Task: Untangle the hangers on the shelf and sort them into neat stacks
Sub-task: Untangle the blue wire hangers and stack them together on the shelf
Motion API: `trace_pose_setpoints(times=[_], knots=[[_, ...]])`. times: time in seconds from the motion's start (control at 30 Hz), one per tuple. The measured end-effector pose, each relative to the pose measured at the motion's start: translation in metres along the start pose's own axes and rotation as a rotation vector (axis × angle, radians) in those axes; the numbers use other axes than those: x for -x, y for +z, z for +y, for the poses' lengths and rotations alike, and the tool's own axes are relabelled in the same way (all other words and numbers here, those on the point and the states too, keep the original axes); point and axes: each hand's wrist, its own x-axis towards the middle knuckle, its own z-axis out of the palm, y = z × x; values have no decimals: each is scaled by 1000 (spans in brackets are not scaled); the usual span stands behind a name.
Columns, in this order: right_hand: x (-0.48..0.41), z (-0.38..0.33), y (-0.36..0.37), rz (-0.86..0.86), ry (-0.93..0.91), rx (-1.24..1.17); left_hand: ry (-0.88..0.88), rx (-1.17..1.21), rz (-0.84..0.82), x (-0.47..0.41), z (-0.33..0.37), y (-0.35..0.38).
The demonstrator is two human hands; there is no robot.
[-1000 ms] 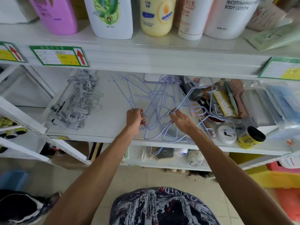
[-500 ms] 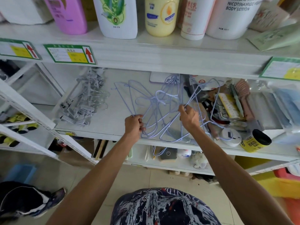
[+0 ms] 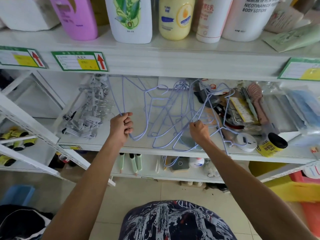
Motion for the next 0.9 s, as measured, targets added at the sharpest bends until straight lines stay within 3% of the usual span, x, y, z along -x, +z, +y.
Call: trace_pose_setpoints(times=[0.27, 0.33, 0.47, 0.6, 0.7, 0.77, 0.9], knots=[[5, -32, 7, 11, 80, 489, 7, -1, -50, 2, 21, -33], [8, -47, 8, 90, 68, 570, -5, 7, -58, 3, 24, -38], [24, -85, 31, 277, -46, 416, -19, 35, -84, 7, 27, -49], [48, -126, 82, 189, -212, 193, -41, 50, -91, 11, 27, -57], [52, -160, 112, -293, 52, -192, -71, 8, -101, 17, 27, -65], [52, -169, 126, -359, 34, -187, -68, -86, -93, 19, 27, -72], [57, -169, 141, -205, -121, 29, 27, -471, -17, 18, 34, -81]])
